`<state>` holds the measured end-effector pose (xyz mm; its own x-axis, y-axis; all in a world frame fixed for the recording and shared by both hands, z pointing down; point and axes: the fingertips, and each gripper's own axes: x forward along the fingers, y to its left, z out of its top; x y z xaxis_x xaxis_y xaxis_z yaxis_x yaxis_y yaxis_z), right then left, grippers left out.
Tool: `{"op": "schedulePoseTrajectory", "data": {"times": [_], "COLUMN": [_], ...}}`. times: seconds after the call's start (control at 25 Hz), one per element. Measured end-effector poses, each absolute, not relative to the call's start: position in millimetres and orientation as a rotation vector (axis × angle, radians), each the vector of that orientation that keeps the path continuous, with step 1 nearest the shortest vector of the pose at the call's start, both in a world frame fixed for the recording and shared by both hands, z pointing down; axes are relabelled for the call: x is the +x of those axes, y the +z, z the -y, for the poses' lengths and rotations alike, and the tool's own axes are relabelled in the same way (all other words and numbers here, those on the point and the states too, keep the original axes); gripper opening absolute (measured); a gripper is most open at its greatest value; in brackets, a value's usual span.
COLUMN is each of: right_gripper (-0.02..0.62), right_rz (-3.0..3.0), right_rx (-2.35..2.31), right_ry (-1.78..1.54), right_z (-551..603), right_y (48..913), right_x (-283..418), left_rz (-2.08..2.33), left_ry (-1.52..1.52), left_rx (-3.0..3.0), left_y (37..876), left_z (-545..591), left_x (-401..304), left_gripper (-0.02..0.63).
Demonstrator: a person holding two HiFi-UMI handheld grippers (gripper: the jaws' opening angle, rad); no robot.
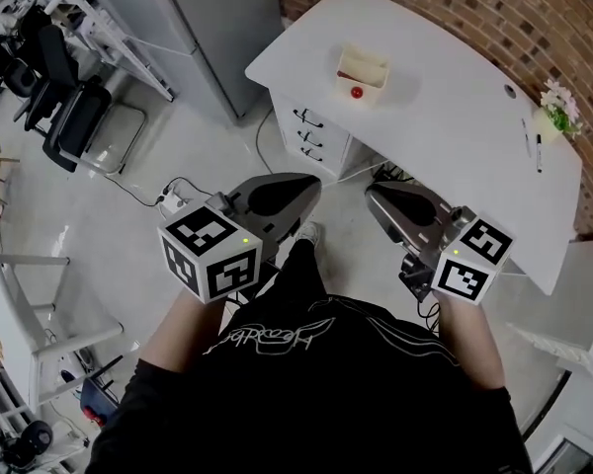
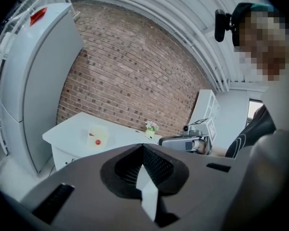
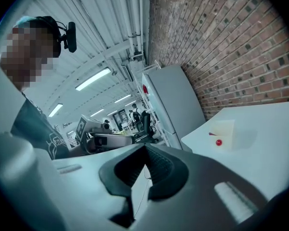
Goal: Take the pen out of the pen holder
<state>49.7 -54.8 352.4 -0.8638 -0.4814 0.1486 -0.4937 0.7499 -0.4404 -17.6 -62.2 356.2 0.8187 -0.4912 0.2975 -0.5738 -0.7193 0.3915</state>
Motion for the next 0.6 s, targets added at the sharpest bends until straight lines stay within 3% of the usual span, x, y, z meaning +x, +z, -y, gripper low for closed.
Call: {"op": "schedulePoseTrajectory", "data": {"times": [0.6], "right_gripper": [0.003], "right_rz": [2.815], "right_rx": [0.96], "right_ry": [0.828], "right_z": [191.6], "right_y": [372.9], "right_x": [51.5], "left_rz": [0.662], "left_ry": [0.321], "left_rx": [2.477], "left_y": [380.7], "left_z": [205.6], "left_x": [-19.7], "left_gripper": [0.003]}}
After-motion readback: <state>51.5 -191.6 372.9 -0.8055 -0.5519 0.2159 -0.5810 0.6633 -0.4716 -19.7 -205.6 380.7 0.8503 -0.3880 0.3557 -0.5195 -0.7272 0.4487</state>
